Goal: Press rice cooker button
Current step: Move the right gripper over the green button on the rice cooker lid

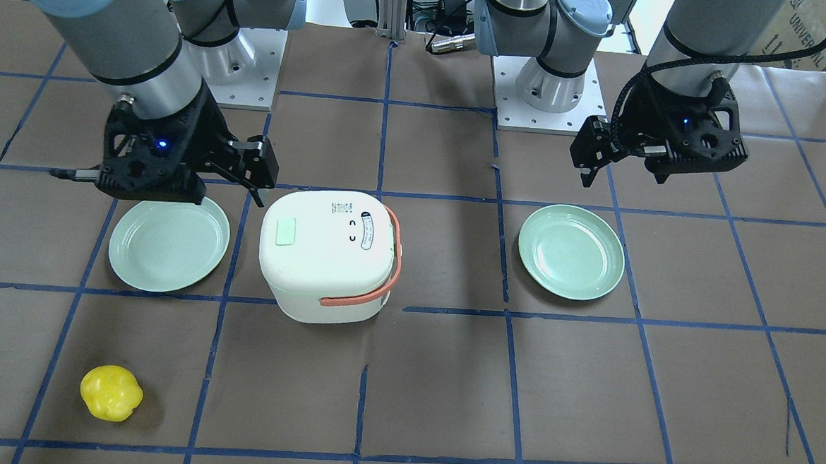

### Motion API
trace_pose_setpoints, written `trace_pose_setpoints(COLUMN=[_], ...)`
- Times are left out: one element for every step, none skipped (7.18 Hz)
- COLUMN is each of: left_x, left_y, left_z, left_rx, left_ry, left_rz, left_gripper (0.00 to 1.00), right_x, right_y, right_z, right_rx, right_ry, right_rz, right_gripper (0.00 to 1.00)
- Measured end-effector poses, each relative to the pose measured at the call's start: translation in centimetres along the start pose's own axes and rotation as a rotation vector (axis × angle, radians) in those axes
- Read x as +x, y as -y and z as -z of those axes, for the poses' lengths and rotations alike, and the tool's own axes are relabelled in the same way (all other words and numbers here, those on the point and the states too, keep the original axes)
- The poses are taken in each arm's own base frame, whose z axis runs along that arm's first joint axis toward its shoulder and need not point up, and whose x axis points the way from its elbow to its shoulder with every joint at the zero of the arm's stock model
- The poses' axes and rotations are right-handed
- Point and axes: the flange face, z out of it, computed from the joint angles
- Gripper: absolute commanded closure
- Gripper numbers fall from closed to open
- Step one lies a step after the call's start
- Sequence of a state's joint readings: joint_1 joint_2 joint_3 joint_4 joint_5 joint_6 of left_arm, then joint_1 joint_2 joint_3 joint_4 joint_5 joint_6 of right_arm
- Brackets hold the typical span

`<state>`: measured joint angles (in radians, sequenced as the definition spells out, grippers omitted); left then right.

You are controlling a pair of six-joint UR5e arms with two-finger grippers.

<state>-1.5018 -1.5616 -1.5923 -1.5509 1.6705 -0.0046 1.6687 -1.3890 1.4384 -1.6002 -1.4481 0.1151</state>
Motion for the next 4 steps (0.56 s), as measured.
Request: trace_pose_setpoints(left_x=[0.0,0.0,0.0,0.0], left_y=[0.0,0.0,0.0,0.0], left_z=[0.0,0.0,0.0,0.0], left_rx=[0.000,0.000,0.000,0.000], left_ry=[0.000,0.000,0.000,0.000], left_rz=[0.000,0.000,0.000,0.000], left_gripper=[0.00,0.00,0.00,0.00], right_x=[-0.9,-1.2,-1.1,-0.9], right_y=[0.3,0.6,0.9,1.1], right_z=[-1.7,-3.5,-5.0,-6.5], right_rx=[-0.029,-0.060,-0.085,-0.100], right_ry=[0.022,0.034,0.037,0.037], right_rz=[0.006,0.007,0.004,0.000], right_gripper=[0.90,0.91,0.91,0.91])
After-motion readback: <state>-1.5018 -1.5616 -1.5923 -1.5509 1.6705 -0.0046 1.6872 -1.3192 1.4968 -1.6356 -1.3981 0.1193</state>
